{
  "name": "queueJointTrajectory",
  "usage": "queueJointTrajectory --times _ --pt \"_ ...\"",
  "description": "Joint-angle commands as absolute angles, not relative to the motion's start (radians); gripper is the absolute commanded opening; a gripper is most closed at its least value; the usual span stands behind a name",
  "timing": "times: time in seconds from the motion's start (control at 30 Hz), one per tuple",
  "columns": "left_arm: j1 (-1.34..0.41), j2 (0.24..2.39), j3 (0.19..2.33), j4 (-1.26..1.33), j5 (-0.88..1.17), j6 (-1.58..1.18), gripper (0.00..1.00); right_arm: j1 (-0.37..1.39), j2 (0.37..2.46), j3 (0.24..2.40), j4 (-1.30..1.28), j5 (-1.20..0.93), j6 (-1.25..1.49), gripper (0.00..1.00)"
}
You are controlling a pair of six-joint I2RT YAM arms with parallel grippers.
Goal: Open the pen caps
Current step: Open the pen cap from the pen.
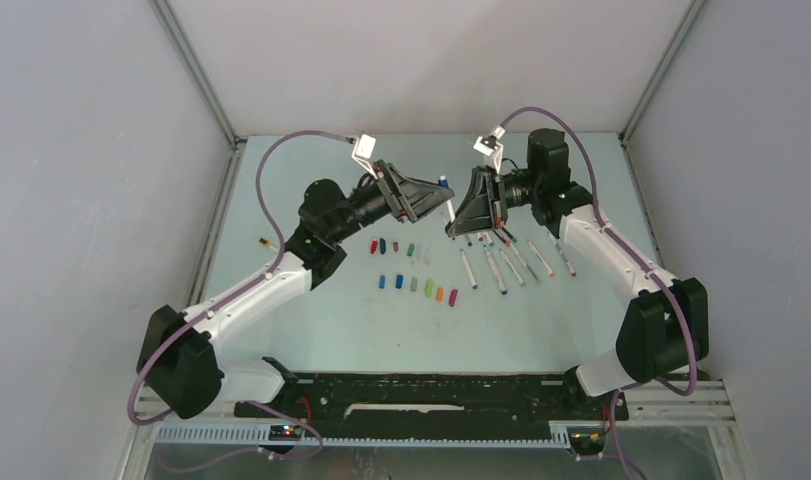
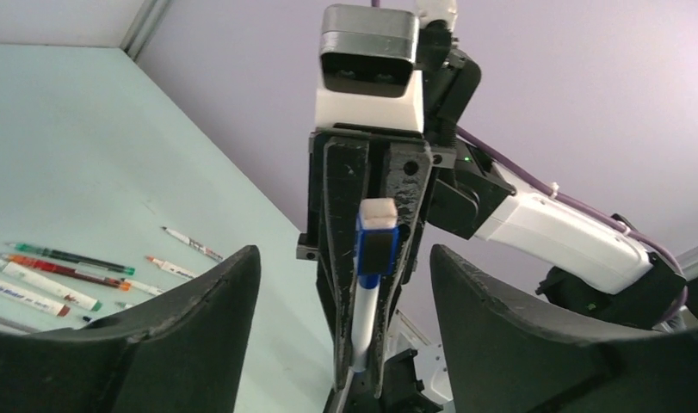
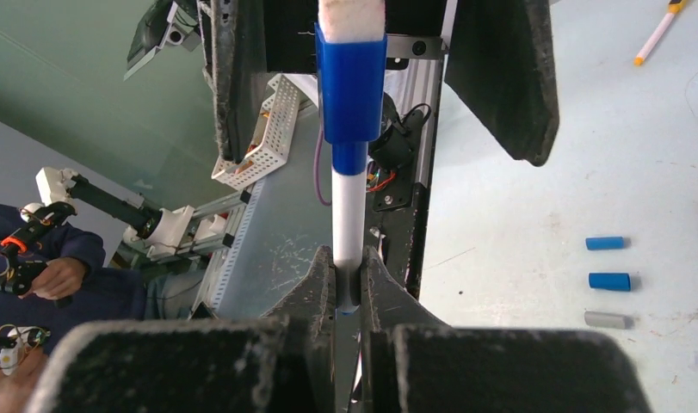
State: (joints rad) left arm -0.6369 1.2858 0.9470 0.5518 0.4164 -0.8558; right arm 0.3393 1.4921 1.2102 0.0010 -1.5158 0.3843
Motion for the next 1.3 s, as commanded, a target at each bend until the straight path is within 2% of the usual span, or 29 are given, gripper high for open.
queueJointTrajectory --times 0.0,0.07,0.4,0.67,0.73,0.93,0.97,1.03,1.13,1.27 --pt "-0.632 1.289 1.045 0.642 0.476 -0.896 0.71 0.346 1.504 1.219 0.005 -1.540 0.374 0.00" --pt "-0.632 1.295 1.051 0.632 0.475 -0.899 0.65 0.348 1.505 1.219 0.005 -1.542 0.374 0.00" --pt "-0.632 1.331 1.087 0.628 0.495 -0.929 0.47 0.351 1.510 1.219 0.005 -1.539 0.376 0.00" --pt "-0.632 1.342 1.095 0.604 0.506 -0.925 0.44 0.351 1.511 1.219 0.005 -1.536 0.377 0.00" --pt "-0.632 1.344 1.098 0.600 0.507 -0.922 0.37 0.350 1.512 1.219 0.005 -1.536 0.377 0.00" --pt "-0.632 1.349 1.111 0.578 0.506 -0.917 0.02 0.350 1.515 1.219 0.005 -1.532 0.377 0.00" --pt "-0.632 1.346 1.109 0.576 0.499 -0.913 0.00 0.351 1.514 1.220 0.005 -1.532 0.380 0.04" --pt "-0.632 1.340 1.102 0.577 0.494 -0.905 0.00 0.347 1.513 1.219 0.014 -1.529 0.398 0.20" --pt "-0.633 1.333 1.093 0.575 0.487 -0.895 0.00 0.331 1.515 1.220 0.110 -1.537 0.494 0.36" --pt "-0.639 1.339 1.085 0.585 0.485 -0.895 0.00 0.308 1.524 1.219 0.267 -1.546 0.656 0.41"
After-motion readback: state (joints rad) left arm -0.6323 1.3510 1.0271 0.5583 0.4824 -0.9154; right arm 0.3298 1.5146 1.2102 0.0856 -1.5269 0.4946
